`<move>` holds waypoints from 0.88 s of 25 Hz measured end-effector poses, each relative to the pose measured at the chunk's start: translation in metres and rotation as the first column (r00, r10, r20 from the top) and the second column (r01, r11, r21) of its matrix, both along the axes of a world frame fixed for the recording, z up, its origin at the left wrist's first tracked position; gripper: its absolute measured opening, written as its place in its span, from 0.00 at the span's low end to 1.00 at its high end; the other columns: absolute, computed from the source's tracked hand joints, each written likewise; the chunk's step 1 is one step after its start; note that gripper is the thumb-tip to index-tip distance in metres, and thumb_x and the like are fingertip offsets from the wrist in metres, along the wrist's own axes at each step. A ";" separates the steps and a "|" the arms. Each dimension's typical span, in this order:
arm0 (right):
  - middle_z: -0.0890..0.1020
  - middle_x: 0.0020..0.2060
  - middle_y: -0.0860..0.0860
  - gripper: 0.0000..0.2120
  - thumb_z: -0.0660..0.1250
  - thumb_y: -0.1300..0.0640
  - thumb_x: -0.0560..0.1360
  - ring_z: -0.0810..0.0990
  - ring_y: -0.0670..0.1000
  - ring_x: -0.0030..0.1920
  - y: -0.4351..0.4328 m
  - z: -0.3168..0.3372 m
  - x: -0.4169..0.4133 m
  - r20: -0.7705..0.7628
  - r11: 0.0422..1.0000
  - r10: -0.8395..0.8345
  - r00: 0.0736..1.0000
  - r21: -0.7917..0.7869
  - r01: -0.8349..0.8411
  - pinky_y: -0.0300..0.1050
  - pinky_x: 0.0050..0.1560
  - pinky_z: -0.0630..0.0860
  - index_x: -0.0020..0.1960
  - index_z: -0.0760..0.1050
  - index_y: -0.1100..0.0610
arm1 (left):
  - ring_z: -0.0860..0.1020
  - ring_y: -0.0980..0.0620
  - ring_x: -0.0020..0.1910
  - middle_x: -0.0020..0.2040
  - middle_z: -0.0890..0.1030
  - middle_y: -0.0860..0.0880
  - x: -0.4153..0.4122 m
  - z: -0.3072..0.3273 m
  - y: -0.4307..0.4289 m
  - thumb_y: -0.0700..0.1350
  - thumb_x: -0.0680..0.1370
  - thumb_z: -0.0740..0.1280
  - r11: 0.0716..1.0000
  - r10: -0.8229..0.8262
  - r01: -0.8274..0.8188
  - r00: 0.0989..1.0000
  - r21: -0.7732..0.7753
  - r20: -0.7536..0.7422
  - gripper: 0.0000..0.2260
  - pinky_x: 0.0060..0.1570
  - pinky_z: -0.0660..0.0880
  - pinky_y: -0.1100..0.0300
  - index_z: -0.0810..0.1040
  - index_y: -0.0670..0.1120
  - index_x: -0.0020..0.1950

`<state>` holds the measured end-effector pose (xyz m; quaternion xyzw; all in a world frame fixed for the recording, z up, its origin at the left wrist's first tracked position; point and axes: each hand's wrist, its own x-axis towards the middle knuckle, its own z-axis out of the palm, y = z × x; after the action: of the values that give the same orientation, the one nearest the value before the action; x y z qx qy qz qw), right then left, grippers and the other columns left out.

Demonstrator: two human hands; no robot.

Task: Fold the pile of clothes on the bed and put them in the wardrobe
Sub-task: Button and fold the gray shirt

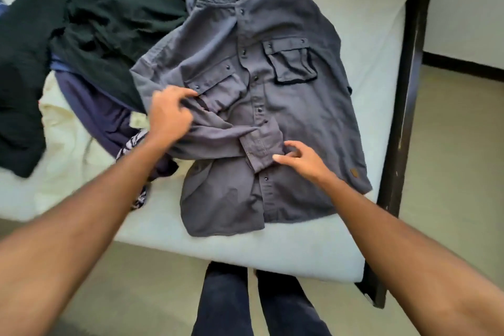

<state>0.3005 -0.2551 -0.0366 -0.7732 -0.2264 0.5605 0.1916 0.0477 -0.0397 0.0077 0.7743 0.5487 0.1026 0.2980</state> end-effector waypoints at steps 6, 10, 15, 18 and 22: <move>0.76 0.64 0.53 0.46 0.69 0.25 0.64 0.76 0.56 0.66 0.039 -0.024 -0.053 0.204 0.951 -0.304 0.931 0.004 0.310 0.55 0.67 0.73 0.75 0.66 0.46 | 0.71 0.44 0.66 0.63 0.78 0.51 0.012 -0.009 0.093 0.45 0.70 0.66 0.749 -0.612 0.559 0.381 -0.355 -0.693 0.22 0.61 0.65 0.44 0.77 0.58 0.64; 0.71 0.69 0.51 0.37 0.64 0.24 0.69 0.73 0.58 0.69 0.073 -0.013 -0.051 0.274 0.987 -0.118 0.954 -0.073 0.143 0.58 0.68 0.71 0.74 0.62 0.36 | 0.78 0.44 0.60 0.57 0.82 0.49 0.021 -0.001 0.103 0.48 0.67 0.63 0.618 -0.733 0.631 0.249 -0.468 -0.633 0.19 0.56 0.71 0.51 0.81 0.55 0.56; 0.80 0.44 0.53 0.06 0.66 0.57 0.71 0.79 0.57 0.48 0.090 0.002 -0.025 0.353 0.993 0.117 0.928 -0.068 -0.099 0.46 0.45 0.71 0.46 0.78 0.51 | 0.77 0.35 0.45 0.41 0.80 0.40 0.035 0.033 0.131 0.46 0.63 0.54 0.790 -0.613 0.565 0.729 -0.238 -0.305 0.10 0.45 0.75 0.48 0.73 0.49 0.38; 0.69 0.27 0.44 0.03 0.62 0.61 0.60 0.67 0.45 0.31 0.053 0.024 0.017 0.160 0.981 -0.062 0.985 0.192 0.031 0.43 0.33 0.63 0.34 0.70 0.55 | 0.74 0.40 0.39 0.34 0.77 0.49 0.058 0.051 0.144 0.43 0.66 0.56 0.868 -0.497 0.497 0.867 -0.019 -0.042 0.12 0.42 0.74 0.49 0.77 0.47 0.42; 0.79 0.35 0.45 0.14 0.62 0.66 0.61 0.76 0.45 0.36 0.003 0.020 0.067 0.185 0.992 -0.126 0.975 0.038 0.121 0.43 0.41 0.72 0.41 0.78 0.53 | 0.76 0.37 0.50 0.47 0.81 0.42 0.124 0.023 0.138 0.41 0.71 0.62 0.784 -0.538 0.600 0.784 0.157 -0.311 0.13 0.47 0.72 0.46 0.81 0.47 0.53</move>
<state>0.3676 -0.2525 -0.0164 -0.8324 -0.2021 0.4695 0.2141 0.1713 0.0979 0.0304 0.9417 0.3028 -0.0234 0.1445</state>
